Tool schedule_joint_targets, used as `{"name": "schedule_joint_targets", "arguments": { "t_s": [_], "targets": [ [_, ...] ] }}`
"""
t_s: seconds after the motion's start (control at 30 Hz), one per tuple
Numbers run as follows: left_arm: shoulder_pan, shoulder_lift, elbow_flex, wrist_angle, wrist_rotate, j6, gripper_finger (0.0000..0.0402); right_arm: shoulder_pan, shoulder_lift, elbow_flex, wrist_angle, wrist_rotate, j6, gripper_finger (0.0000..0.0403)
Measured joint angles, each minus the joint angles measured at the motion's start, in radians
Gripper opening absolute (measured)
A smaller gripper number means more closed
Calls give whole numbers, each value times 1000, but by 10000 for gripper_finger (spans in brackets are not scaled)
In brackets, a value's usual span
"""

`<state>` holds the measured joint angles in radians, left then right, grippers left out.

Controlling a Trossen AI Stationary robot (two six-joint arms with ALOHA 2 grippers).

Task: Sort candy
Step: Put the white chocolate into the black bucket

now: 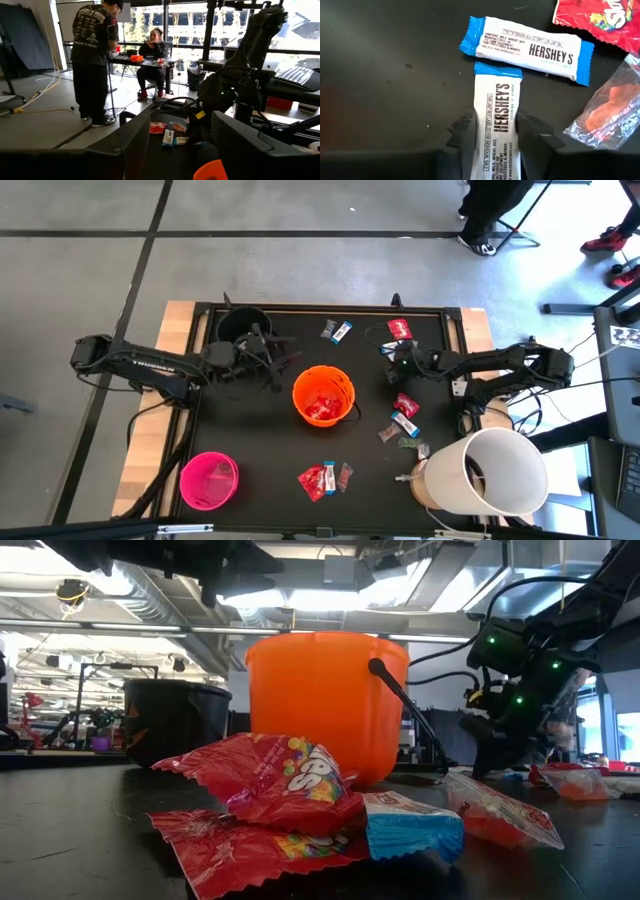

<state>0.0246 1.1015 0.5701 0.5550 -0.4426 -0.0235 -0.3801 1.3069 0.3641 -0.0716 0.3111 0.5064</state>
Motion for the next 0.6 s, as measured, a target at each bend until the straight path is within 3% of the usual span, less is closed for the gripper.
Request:
{"name": "schedule_joint_targets", "arguments": {
  "t_s": [0.2, 0.33, 0.6],
  "targets": [
    [1, 0, 0, -47, -20, 0, 203, 0, -3, 2, 40, -22, -7, 50],
    [1, 0, 0, -89, -11, -7, 203, 2, -7, -1, 122, -108, -19, 37],
    [-6, 0, 0, -101, -12, -98, 203, 1, -9, -1, 278, -148, -160, 16]
  ]
}}
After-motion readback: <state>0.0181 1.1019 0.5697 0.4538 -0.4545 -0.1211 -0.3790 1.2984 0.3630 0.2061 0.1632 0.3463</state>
